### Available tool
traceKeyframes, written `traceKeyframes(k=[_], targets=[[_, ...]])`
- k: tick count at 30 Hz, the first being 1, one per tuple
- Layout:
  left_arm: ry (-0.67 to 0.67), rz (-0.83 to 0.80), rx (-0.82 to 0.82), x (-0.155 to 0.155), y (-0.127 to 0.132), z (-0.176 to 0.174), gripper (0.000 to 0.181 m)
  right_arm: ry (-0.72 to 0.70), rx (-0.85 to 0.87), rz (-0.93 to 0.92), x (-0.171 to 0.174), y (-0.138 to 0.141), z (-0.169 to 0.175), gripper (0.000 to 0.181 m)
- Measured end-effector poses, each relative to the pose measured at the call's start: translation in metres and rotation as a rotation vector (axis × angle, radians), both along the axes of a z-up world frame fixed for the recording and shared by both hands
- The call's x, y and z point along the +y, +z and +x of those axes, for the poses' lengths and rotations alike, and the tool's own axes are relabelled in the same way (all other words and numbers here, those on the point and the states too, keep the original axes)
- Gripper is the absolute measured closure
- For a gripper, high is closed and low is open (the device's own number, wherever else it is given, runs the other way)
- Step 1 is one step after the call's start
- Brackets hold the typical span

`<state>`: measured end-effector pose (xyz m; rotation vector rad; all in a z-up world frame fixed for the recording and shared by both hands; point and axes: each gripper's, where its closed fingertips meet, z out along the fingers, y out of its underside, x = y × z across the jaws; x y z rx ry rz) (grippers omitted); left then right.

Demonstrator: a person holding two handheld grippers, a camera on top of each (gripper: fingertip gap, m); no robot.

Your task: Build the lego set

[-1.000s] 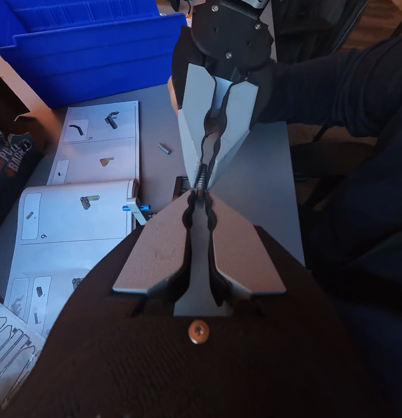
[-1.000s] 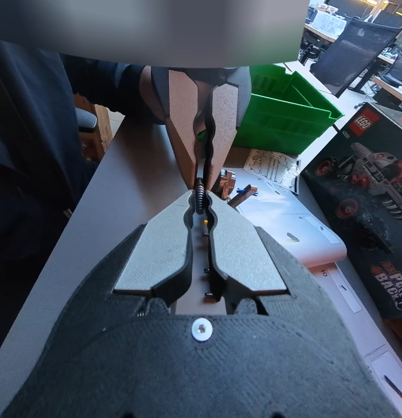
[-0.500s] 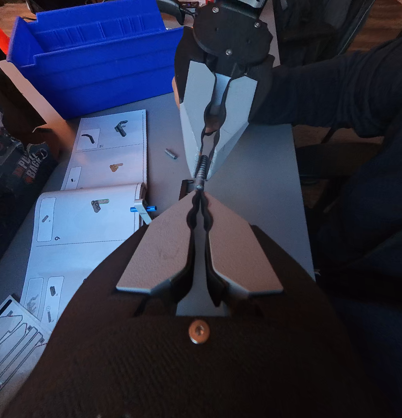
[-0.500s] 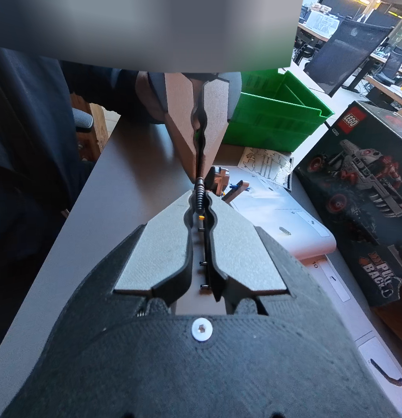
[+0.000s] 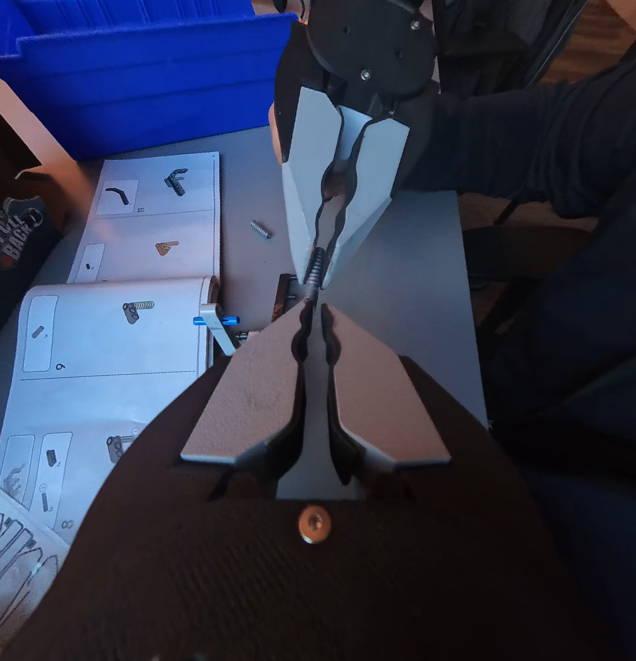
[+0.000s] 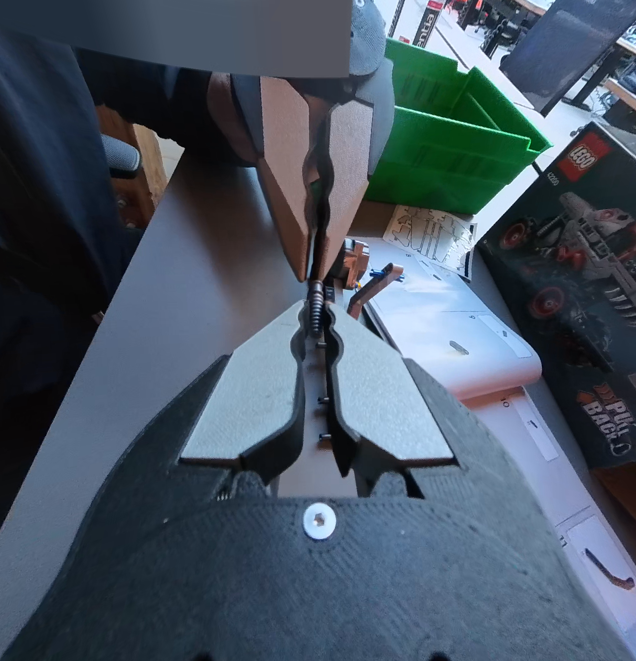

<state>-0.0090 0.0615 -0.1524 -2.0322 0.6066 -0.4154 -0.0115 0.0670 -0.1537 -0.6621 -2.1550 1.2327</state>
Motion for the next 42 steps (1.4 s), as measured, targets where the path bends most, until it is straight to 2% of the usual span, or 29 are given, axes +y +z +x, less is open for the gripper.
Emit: traceKeyframes(k=[12, 16, 21, 26, 29, 42], targets=[[0.006, -0.073, -0.010, 0.000, -0.023, 0.000, 0.181, 0.020, -0.059, 0.003, -0.002, -0.018, 0.002, 0.176], [-0.005, -0.101, -0.045, -0.001, -0.029, 0.002, 0.176, 0.038, -0.054, -0.014, -0.007, -0.017, 0.003, 0.176], [-0.002, -0.088, -0.059, 0.000, -0.028, 0.001, 0.181, 0.032, -0.055, -0.003, -0.003, -0.020, 0.003, 0.176], [0.001, -0.077, -0.095, 0.001, -0.022, 0.000, 0.173, 0.029, -0.053, -0.003, -0.002, -0.020, 0.002, 0.176], [0.002, -0.074, -0.104, 0.001, -0.021, 0.000, 0.175, 0.030, -0.045, 0.000, -0.004, -0.019, 0.002, 0.176], [-0.001, -0.037, 0.019, -0.001, -0.026, 0.001, 0.177, 0.035, -0.076, -0.007, -0.007, -0.023, 0.001, 0.177]])
